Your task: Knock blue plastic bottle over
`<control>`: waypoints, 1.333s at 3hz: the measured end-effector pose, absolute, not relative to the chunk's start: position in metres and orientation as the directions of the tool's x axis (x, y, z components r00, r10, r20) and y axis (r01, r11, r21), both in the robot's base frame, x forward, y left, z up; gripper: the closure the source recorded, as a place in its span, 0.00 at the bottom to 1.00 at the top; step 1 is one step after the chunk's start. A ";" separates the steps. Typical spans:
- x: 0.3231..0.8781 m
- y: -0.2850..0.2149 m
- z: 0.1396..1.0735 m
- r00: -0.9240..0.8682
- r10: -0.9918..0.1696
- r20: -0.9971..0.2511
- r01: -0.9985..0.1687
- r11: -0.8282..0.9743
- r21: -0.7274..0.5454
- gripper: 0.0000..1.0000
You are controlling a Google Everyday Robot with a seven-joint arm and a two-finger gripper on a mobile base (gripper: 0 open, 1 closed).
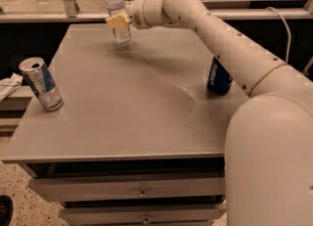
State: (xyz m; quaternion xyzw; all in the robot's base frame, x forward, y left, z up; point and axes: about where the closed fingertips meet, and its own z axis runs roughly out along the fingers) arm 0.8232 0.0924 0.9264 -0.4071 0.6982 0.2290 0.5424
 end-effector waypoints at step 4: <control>0.794 -0.008 0.934 0.001 -0.688 -0.726 -0.923 0.278 -0.265 1.00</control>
Offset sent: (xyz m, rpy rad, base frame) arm -0.0463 -0.1462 0.0201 -0.3711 0.1518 0.2857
